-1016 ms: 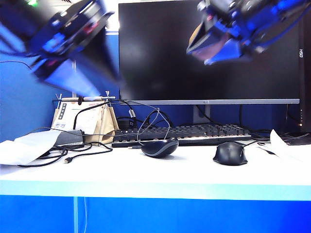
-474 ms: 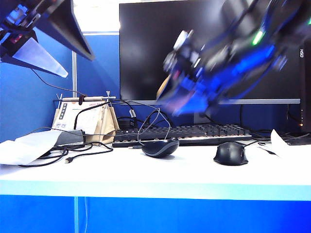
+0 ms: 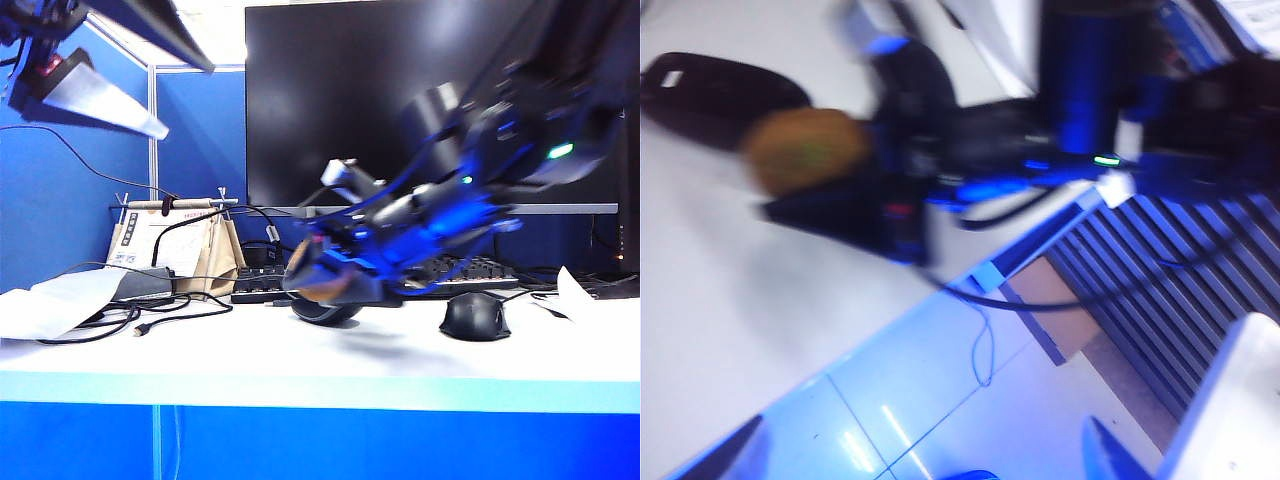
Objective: Pick up the kiwi and place it near the upside-down mouse.
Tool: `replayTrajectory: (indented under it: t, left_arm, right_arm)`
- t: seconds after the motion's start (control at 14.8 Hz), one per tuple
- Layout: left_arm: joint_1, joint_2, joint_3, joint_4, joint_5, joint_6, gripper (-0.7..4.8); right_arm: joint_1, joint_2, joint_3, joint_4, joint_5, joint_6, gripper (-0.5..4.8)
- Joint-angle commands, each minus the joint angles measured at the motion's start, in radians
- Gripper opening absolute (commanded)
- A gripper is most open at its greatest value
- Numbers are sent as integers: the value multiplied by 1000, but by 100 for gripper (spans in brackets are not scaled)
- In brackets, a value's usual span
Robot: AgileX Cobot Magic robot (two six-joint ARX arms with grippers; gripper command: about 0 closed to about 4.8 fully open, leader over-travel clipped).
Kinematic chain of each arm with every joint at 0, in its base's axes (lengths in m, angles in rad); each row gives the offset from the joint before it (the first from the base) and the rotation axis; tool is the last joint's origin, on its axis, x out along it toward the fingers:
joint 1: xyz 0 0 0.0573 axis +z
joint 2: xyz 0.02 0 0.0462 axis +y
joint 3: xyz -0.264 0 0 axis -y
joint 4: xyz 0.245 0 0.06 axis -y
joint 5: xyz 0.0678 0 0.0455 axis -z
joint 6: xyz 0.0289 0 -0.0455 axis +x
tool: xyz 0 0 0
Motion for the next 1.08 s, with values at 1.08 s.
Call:
replayTrajectory:
  t: [1.08]
  left_arm:
    - [-6, -8, -1, 5, 39, -3, 404]
  right_arm:
    - [2, 142, 82, -82, -21, 43, 383]
